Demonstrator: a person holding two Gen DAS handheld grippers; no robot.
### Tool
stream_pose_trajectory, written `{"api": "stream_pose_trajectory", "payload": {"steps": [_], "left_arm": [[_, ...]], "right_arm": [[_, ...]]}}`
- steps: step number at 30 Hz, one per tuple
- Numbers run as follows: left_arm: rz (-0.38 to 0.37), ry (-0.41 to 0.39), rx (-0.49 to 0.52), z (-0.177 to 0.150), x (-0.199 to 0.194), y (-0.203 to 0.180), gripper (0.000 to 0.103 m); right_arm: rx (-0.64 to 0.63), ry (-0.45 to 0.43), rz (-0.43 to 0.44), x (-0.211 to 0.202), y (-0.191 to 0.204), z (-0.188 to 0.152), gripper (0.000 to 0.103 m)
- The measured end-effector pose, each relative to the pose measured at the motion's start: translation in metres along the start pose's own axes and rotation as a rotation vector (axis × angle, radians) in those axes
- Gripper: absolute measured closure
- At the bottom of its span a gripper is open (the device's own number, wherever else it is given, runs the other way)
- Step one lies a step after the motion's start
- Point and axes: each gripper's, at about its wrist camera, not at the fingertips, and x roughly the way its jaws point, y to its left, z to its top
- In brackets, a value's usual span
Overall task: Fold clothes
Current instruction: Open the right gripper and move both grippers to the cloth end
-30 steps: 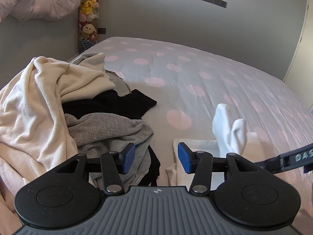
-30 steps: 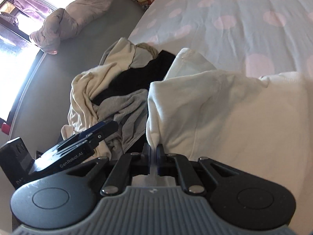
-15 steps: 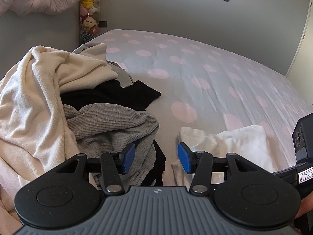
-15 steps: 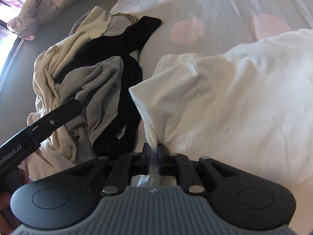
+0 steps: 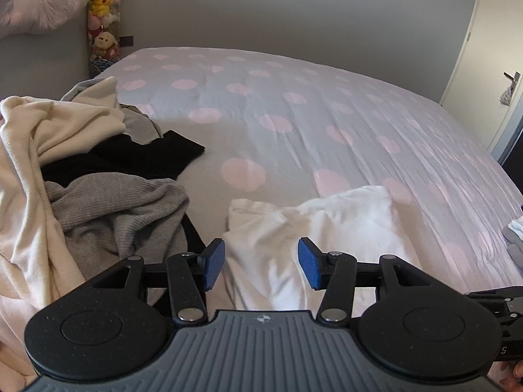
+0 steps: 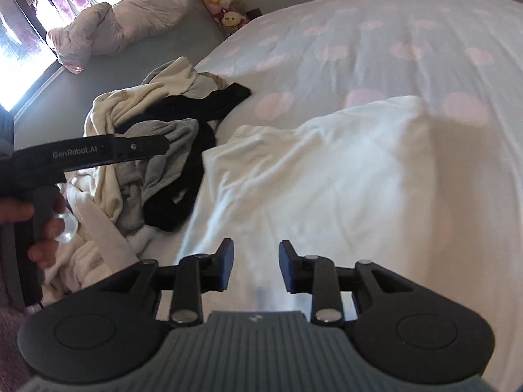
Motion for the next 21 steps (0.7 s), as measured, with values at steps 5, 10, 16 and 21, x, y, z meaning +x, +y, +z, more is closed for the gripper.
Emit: {"api": "stream_pose_trajectory", "payload": {"steps": [5,10,16,21], "left_arm": [[0.023,0.094,0.116,-0.026,-0.013,-0.03,0.054],[0.083,0.22,0.219,-0.058,-0.022,-0.039,0.057],[0.115,0.367,0.291,-0.085,-0.022,-0.041,0.057],[0.106,0.479,0.32,-0.102,-0.005,-0.041,0.064]], "right_arm": [[-0.015,-0.044,-0.12,-0.044,-0.03,-0.04,0.064],[0.02,-0.036,-0.121,-0.067,-0.048,-0.066,0.064],[0.022,0.016,-0.102,-0.067,-0.048,-0.092,0.064],[0.017,0.061,-0.107,-0.057,-0.048,-0.108,0.073]]}}
